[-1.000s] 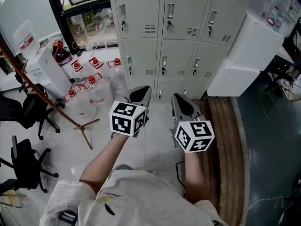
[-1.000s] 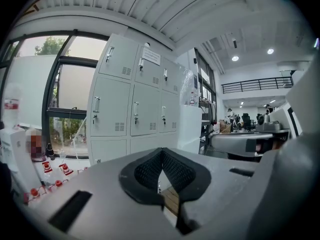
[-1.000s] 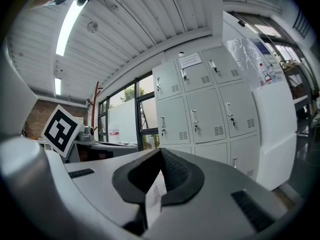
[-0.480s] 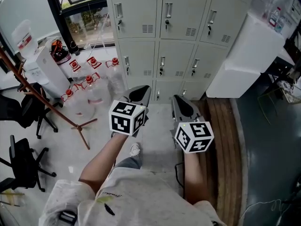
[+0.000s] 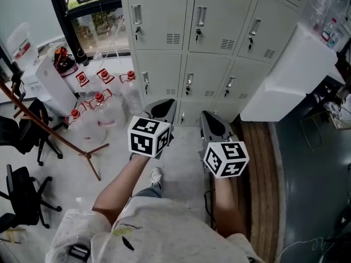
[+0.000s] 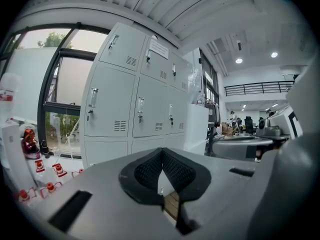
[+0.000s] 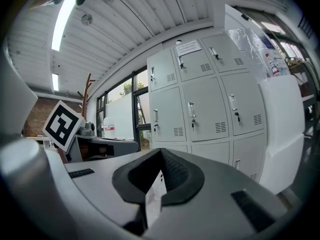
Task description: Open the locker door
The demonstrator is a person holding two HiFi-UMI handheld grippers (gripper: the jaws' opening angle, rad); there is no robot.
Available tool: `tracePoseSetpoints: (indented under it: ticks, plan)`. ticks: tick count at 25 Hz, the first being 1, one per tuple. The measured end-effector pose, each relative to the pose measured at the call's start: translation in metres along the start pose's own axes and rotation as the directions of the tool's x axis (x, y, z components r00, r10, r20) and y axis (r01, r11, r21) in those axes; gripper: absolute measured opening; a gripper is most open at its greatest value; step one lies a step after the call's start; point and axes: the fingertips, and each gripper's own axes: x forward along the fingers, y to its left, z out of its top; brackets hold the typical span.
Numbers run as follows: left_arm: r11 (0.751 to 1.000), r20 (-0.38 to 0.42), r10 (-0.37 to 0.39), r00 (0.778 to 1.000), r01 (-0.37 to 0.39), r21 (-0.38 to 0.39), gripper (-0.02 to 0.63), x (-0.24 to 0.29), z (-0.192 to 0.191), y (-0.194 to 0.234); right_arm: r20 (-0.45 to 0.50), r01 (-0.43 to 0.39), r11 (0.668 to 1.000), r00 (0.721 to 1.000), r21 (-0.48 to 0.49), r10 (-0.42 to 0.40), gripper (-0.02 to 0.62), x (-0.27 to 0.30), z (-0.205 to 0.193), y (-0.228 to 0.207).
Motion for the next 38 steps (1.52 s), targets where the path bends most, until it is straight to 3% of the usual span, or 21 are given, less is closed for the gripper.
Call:
tracePoseSetpoints:
  ticks: [15,22,38]
  plan:
    - [0.997,0.000,-0.075,0.997,0.075,-0.025,0.006,0.097,0.038,0.096,-0.039,0.051,0.999,0.998,0.014,-0.051,-0.002,0.130,0.025,-0.029]
    - [0.989,0.000,-0.143,0.990,0.143,-0.028,0.006,0.132,0.047,0.114,-0.053,0.102,0.995,0.993,0.016,-0.101,-0.002,0.165,0.032,-0.043]
    - [0.979,0.013,-0.200,0.980,0.200,-0.045,0.006,0.161,0.053,0.159,-0.042,0.135,0.989,0.990,0.058,-0.133,-0.002,0.226,0.041,-0.043]
